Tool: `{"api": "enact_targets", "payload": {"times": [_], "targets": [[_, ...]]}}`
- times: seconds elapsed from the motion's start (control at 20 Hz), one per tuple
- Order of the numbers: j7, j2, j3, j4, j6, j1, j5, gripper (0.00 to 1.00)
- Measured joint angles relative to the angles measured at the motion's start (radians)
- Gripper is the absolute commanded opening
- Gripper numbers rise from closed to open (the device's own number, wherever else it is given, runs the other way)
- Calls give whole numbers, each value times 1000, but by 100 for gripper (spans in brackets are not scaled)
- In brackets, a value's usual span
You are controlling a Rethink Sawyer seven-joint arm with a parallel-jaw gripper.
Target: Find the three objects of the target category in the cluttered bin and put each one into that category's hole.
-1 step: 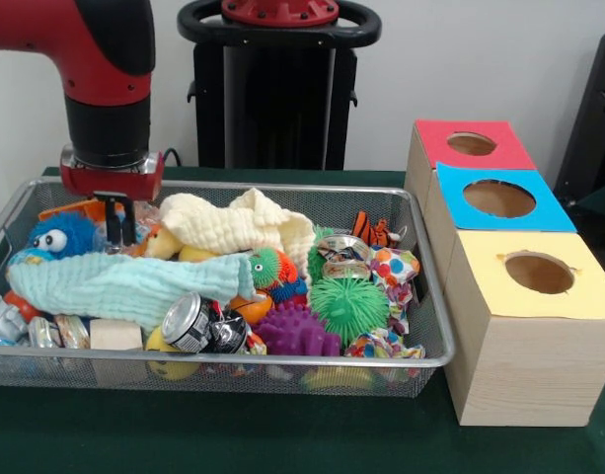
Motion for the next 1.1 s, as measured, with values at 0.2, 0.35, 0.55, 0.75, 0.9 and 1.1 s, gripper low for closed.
{"api": "enact_targets", "payload": {"times": [0.2,0.35,0.55,0.75,0.9,1.1], "targets": [[0,-15,-13,5,1,30,33,0],[0,-27,-20,11,1,50,58,0],[0,-39,-27,25,2,72,84,0],[0,-53,-36,45,9,98,112,0],[0,-63,-46,62,14,122,134,0],[0,-78,-64,74,25,162,153,0]]}}
